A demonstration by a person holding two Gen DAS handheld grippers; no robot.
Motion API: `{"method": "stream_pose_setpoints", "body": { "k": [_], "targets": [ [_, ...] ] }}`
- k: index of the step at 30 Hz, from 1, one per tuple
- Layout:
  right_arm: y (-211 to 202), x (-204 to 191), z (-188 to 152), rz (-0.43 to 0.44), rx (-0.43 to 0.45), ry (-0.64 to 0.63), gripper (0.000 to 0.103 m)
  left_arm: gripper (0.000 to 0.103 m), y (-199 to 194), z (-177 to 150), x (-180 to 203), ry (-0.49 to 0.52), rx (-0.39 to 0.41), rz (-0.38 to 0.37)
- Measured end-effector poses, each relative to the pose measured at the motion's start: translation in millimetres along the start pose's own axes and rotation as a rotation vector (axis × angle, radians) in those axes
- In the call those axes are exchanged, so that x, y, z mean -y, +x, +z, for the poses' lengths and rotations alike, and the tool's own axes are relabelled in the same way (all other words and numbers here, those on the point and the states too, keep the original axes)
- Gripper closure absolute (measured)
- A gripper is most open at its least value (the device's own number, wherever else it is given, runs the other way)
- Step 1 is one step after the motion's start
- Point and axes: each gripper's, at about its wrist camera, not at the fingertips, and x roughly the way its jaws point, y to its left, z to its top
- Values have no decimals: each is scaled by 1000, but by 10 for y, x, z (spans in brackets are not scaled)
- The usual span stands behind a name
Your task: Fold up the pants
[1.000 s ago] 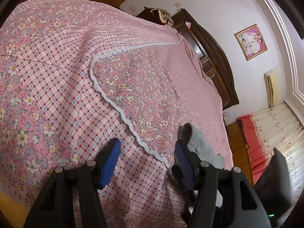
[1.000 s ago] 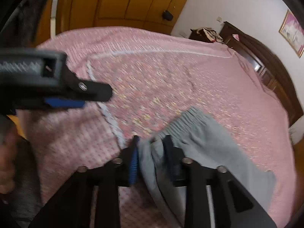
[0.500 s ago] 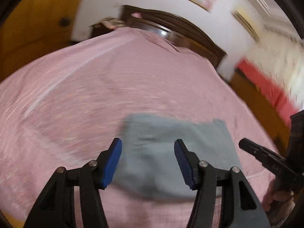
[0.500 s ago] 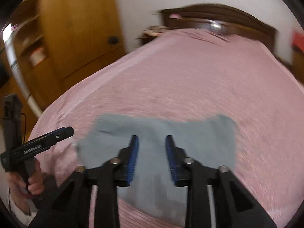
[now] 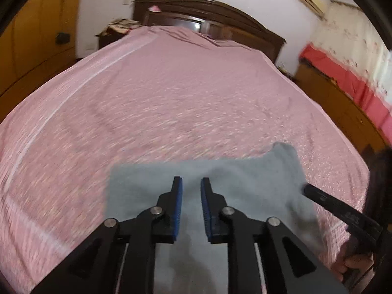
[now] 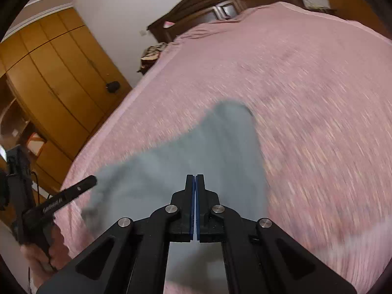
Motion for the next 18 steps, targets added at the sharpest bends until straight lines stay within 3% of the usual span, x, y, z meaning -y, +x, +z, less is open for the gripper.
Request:
{"method": "stream_pose_setpoints", "body": {
  "k": [2,4,5,7,8,9,11,13,15,18],
  "targets": [
    [307,-22,191,28,-52,-31,102,87,367,69,70,55,-62,66],
    [510,85,236,-38,-19,-77,102,90,591,57,-80,47,-74,109],
    [651,295,190,-54,10,-28,103,96,690,53,-241,-2,-67,109],
    [761,663,98,104,18,193,103,100,796,67,-395,-61,-80,93],
    [700,817,73,193,62,292,103,100,791,92,-429,-83,-93,79],
    [635,874,57,207,92,320,103,100,754,115,-410,-87,-98,87],
    [549,917,20,200,99,362,103,98,589,177,-313,-70,-97,127],
    [387,900,-43,143,84,429,101,93,412,185,-72,-33,-64,99],
    [155,772,-178,75,116,431,90,87,362,96,158,50,-67,95],
    [65,651,-442,32,128,411,85,86,500,-165,299,141,-101,187]
  ]
}}
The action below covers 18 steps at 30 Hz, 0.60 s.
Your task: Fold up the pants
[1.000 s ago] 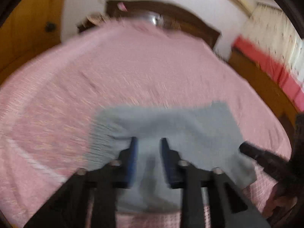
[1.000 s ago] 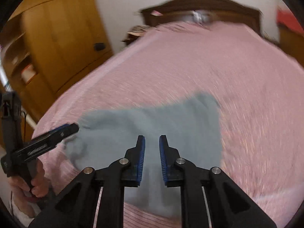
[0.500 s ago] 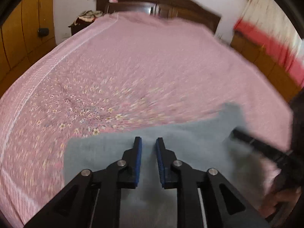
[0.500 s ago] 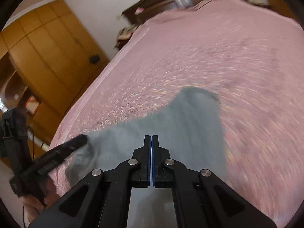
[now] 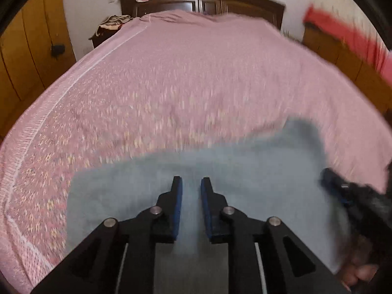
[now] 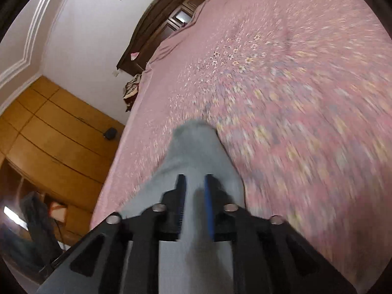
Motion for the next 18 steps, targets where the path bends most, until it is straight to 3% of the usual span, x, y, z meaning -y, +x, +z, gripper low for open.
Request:
{"method": "stream_pose_setpoints", "body": {
  "k": [4,7,10,13,15,18],
  "targets": [
    [-181,108,-273,3,61,27,97,85,52,-156,-86,14,17,35],
    [-268,123,-290,-9,37,24,99,85,-57,-184,-121,4,-13,65],
    [-508,301,-310,41,-2,46,99,85,-203,-215,-126,3,-10,-12],
    [-558,422,-358,55,-28,-2,100,84,-99,-325,-337,-30,-35,-7],
    [-639,470,-474,43,-24,-48,103,85,-6,-374,-473,-75,-27,-65],
    [-697,407,-548,-9,-33,-65,103,84,12,-433,-460,-15,11,-50]
  ]
}}
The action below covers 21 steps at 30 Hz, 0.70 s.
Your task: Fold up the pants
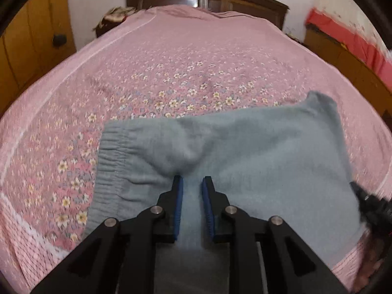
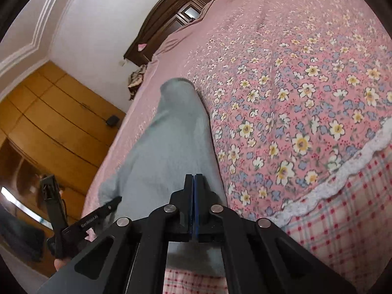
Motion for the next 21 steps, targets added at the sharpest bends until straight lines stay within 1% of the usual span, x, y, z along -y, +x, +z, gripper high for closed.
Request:
{"method": "stream_pose_setpoints", "body": {
  "k": [2,3,5,7,9,11,12,13,15,17,18,19,20,21],
  "targets": [
    [-72,-4,-28,-33,-9,-6,103,84,-14,-32,77,56,24,41],
    [2,-73,-20,-42,-11,-15,103,84,-22,-46,104,72,31,52],
    [19,-129,-48,-61,-10,-44,103,84,-21,-54,104,84,36,58],
    [113,-278,-150,-63,-5,-57,103,84,4,-52,44,58,32,29],
    [189,-284,-118,-64,-1,-83,103,84,24,-65,-63,20,29,-32],
    [159,-279,-170,-70,8,-108,103,85,24,-80,-188,-31,29,-96],
    [169,-270,-138,-74,14,-116,103,85,20,-90,-229,-45,29,-112],
    [196,-286,-131,-79,17,-122,103,85,17,-98,-250,-53,32,-120],
    [228,-329,-152,-99,22,-146,103,85,-9,-110,-217,-39,40,-101],
    [299,-394,-101,-119,8,-123,103,86,-51,-82,-173,-37,31,-79],
    [187,-431,-62,-134,30,-38,101,91,-96,-13,-153,-37,5,-110],
    [114,-523,-36,-114,71,3,99,95,-167,81,-138,-30,-6,-183],
    [-48,-727,42,-67,152,-21,99,95,-251,190,-107,-22,2,-251],
    [-137,-1031,151,-57,223,-124,99,95,-316,291,-52,-3,16,-262]
  ]
}}
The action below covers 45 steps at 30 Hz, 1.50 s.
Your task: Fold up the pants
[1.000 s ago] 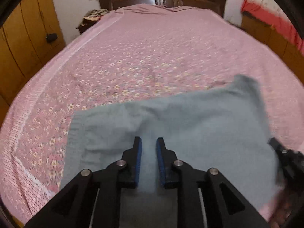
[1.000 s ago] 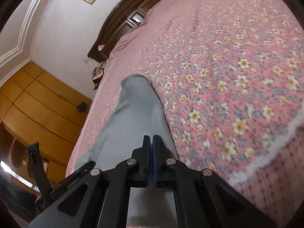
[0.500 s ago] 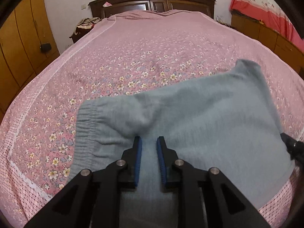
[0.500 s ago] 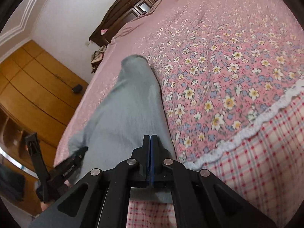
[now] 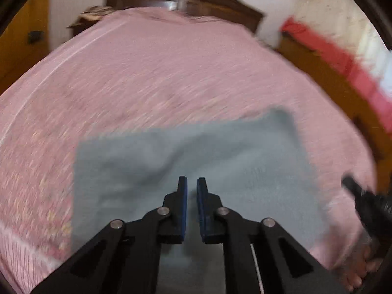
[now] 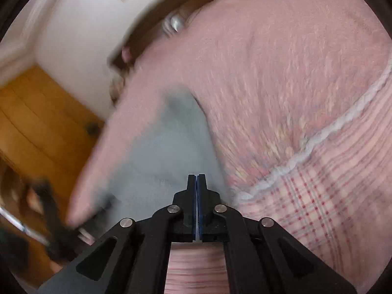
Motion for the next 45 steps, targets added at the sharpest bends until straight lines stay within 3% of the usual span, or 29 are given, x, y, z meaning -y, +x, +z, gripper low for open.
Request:
{"method": "stream_pose_setpoints", "body": {
  "k": [2,4,8,10,12,13,14,16,19,21,23,24,26,27,31,33,35,36,39,43,45],
  "targets": [
    [76,-379,233,37,44,-107,99,95,8,175,185,65,9,39],
    [349,-580,393,64,35,-120,99,95,111,273,337,96,3,28],
    [1217,-739,346,49,-182,-148,99,95,475,218,475,152,-17,21],
    [1520,-717,165,-26,-263,-196,99,94,711,48,336,107,-42,14],
    [1842,-586,-154,-118,-388,-258,100,98,779,-61,18,-37,-12,-121],
    [1887,-491,-287,-84,-366,-260,100,99,814,-78,-106,-101,-23,-166],
    [1815,-439,-317,-43,-302,-247,102,100,828,-85,-190,-147,-17,-207],
    [1821,-432,-316,-36,-304,-229,102,100,838,-97,-206,-156,-14,-209],
    [1785,-468,-273,-25,-322,-209,100,99,657,-138,-125,-135,40,-137],
    [1578,-453,-237,56,-309,-138,99,94,426,-187,-121,-121,111,-104],
    [1311,-414,-241,99,-248,-116,91,87,288,-210,-142,-93,165,-33],
    [1212,-370,-286,72,-217,-119,81,85,279,-223,-138,-71,178,23],
    [1217,-270,-461,1,-234,-139,77,82,493,-322,-213,-39,127,112],
    [1274,-229,-528,9,-248,-147,78,82,601,-367,-306,-58,93,99],
    [1234,-344,-442,-2,-292,-152,78,82,541,-444,-349,-74,119,89],
    [1201,-380,-299,69,-332,-108,76,76,430,-491,-356,-74,116,89],
    [1038,-342,-122,146,-338,-70,68,43,290,-538,-365,-79,123,56],
    [948,-285,-16,149,-331,-69,59,37,219,-578,-385,-78,126,47],
    [778,-116,329,65,-295,-94,41,34,19,-634,-506,-120,148,2],
    [1037,241,723,113,-472,-111,41,35,-97,-583,-587,-194,180,-35],
    [1083,392,803,48,-506,-138,41,34,-131,-557,-579,-188,188,-31]
  ]
}}
